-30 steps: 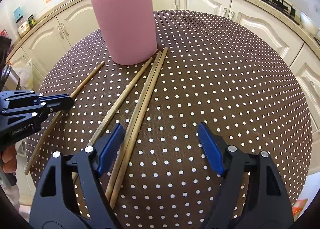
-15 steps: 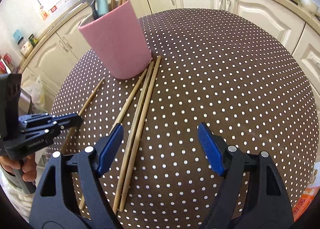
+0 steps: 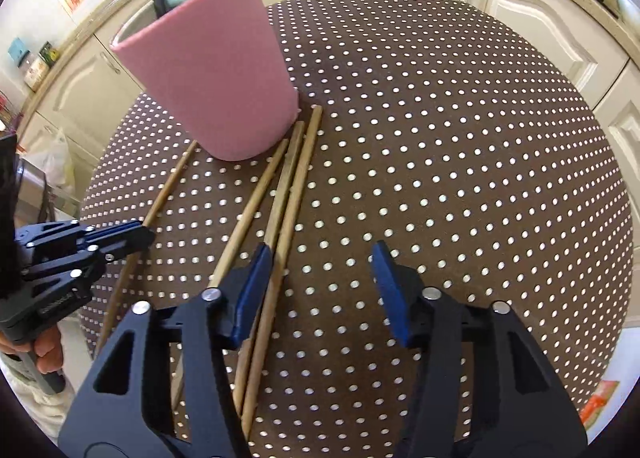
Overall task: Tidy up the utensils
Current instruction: 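Hold the chopstick with the left tool while the right tool grasps another chopstick, then lift both chopsticks and carry them over the pink cup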
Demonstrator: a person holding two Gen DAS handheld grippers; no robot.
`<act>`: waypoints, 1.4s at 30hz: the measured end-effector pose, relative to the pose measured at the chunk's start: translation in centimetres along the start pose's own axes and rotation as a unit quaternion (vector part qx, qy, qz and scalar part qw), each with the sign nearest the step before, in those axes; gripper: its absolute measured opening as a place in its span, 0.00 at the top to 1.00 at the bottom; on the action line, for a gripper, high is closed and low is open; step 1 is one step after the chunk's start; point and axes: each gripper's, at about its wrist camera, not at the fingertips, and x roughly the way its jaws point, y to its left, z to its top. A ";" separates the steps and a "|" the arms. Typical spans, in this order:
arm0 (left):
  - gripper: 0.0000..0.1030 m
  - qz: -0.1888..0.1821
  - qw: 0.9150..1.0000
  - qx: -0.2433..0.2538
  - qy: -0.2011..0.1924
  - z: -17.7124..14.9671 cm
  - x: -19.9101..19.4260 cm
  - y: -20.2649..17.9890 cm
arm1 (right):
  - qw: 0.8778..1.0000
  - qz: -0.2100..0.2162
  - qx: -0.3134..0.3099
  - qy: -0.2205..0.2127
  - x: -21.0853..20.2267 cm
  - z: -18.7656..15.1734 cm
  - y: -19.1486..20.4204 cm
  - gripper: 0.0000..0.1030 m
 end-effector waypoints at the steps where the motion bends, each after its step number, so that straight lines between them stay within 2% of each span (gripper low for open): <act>1: 0.94 0.000 1.000 0.000 0.000 0.0 0.0 0.0 | 1.000 0.000 0.001 0.003 0.1 0.2 0.0 0.51; 2: 0.94 0.000 1.000 0.001 0.000 0.1 0.1 -0.1 | 1.000 -0.001 0.001 0.005 0.2 0.4 0.0 0.54; 6: 0.94 0.008 1.000 0.007 0.001 0.6 0.5 -0.5 | 1.000 -0.015 -0.011 0.019 0.7 1.6 0.6 0.54; 10: 0.94 0.017 1.000 0.008 0.006 1.4 1.0 -1.1 | 0.997 -0.049 -0.046 0.041 1.8 2.6 2.9 0.54; 12: 0.94 0.021 1.000 0.008 0.011 1.8 1.2 -1.3 | 0.994 -0.070 -0.069 0.045 2.3 3.1 4.1 0.58; 15: 0.94 0.023 1.000 0.010 0.011 2.3 1.4 -1.6 | 0.995 -0.061 -0.066 0.042 2.6 3.8 4.4 0.71; 17: 0.94 0.024 1.000 0.010 0.004 2.1 1.4 -1.5 | 0.996 -0.056 -0.061 0.034 2.6 4.1 4.3 0.83; 19: 0.94 0.021 1.000 0.008 -0.009 2.0 1.5 -1.7 | 0.997 -0.044 -0.051 0.024 2.4 4.6 3.6 0.90; 23: 0.95 0.012 1.000 -0.008 -0.027 1.1 1.0 -1.2 | 1.000 -0.002 -0.019 0.008 2.0 4.1 0.5 0.94; 27: 0.95 0.008 0.998 -0.011 -0.059 0.1 -0.1 -1.1 | 1.000 0.017 0.004 -0.019 1.2 2.9 -1.4 0.94; 33: 0.95 0.002 0.993 -0.003 -0.118 -1.4 -2.8 -1.4 | 0.996 0.029 0.033 -0.083 -0.9 1.0 -3.6 0.94; 40: 0.95 -0.021 0.980 0.006 -0.196 -2.9 -6.5 -2.6 | 0.981 0.077 0.045 -0.173 -4.5 -0.2 -4.7 0.94; 42: 0.95 -0.027 0.976 0.012 -0.217 -3.3 -7.5 -2.7 | 0.975 0.090 0.046 -0.199 -6.2 -1.7 -5.8 0.94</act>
